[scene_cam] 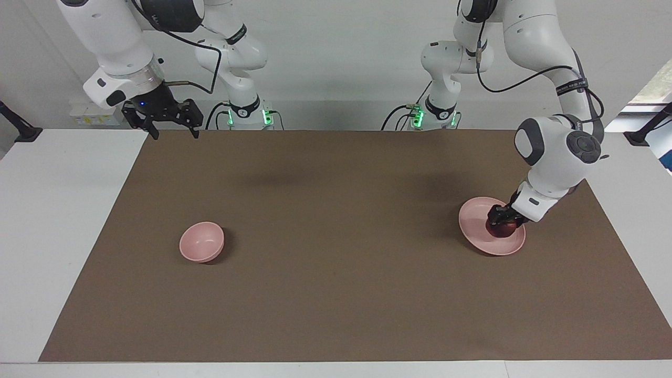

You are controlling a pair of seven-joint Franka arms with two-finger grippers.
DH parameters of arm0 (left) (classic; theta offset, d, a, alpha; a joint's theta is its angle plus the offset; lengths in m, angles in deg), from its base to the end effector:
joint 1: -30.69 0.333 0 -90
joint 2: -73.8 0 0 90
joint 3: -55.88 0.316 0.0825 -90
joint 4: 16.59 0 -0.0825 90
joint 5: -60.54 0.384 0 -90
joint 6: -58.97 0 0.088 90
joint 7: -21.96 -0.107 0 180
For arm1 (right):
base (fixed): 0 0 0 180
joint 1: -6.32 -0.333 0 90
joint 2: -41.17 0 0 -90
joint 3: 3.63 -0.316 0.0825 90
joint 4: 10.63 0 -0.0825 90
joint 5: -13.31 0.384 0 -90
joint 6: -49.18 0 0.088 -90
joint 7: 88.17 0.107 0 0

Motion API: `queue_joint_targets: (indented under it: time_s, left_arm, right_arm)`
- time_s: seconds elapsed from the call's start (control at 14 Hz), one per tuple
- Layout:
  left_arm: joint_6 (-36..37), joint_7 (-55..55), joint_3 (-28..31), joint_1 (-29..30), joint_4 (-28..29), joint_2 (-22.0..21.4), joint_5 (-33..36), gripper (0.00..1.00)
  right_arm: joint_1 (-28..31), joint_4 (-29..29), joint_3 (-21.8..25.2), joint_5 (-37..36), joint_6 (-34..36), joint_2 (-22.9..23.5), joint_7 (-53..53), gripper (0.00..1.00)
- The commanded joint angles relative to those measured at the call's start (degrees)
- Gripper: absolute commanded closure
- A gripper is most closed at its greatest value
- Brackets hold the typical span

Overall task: Move apple from plate to bowl
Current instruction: 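Reach the left gripper down to the red apple on the plate and grasp it, then lift the apple with the left gripper while the right gripper reaches toward it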

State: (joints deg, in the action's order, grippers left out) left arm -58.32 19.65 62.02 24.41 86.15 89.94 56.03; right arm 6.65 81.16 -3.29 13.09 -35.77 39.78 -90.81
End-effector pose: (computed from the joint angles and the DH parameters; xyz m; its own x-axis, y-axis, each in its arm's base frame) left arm 0.6281 -0.0102 0.3919 0.9996 -0.0101 -0.0248 -0.0091 -0.9991 0.0403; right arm 0.5368 -0.0068 0.6159 0.9949 0.0341 -0.0950 0.0342 -0.9994 -0.0007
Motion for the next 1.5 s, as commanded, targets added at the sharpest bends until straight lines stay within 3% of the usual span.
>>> queue_joint_targets:
  time_s: [0.0, 0.21, 0.64, 0.79, 0.93, 1.0, 1.14, 1.43]
  left_arm:
    - [7.8, 0.3, -0.1, -0.1, -6.8, 0.9, -2.3, 1.00]
    - [13.8, 6.3, -0.3, -1.6, -11.0, 1.7, -5.7, 1.00]
    - [18.0, 26.3, -1.0, -4.1, -14.0, 1.7, -19.4, 1.00]
    - [18.1, 33.5, -3.5, -3.9, -14.1, 1.8, -23.5, 1.00]
    - [18.2, 39.0, -4.9, -3.9, -14.1, 1.8, -28.1, 1.00]
    - [18.8, 41.1, -5.3, -4.0, -14.1, 1.7, -31.9, 1.00]
    - [18.7, 50.2, -8.4, -3.9, -14.9, 1.8, -33.5, 1.00]
    - [18.8, 61.4, -9.7, -3.7, -14.9, 1.7, -41.6, 1.00]
  right_arm:
    - [0.5, 2.0, -0.3, 0.3, 0.7, -1.9, -1.3, 0.00]
    - [0.9, 3.7, -0.3, 1.9, 0.8, -2.9, -1.7, 0.00]
    - [4.1, 8.9, 0.5, 18.2, -1.1, -3.4, -2.2, 0.00]
    - [5.5, 14.3, 0.5, 26.4, -7.6, -3.0, -4.5, 0.00]
    - [4.6, 16.7, 0.4, 32.1, -13.2, -1.2, -5.4, 0.00]
    - [4.3, 17.3, 0.2, 37.3, -13.8, 0.8, -9.5, 0.00]
    - [3.5, 17.3, 0.2, 41.1, -17.4, 5.2, -21.2, 0.00]
    - [-0.3, 19.9, 0.2, 55.3, -22.9, 8.1, -23.5, 0.00]
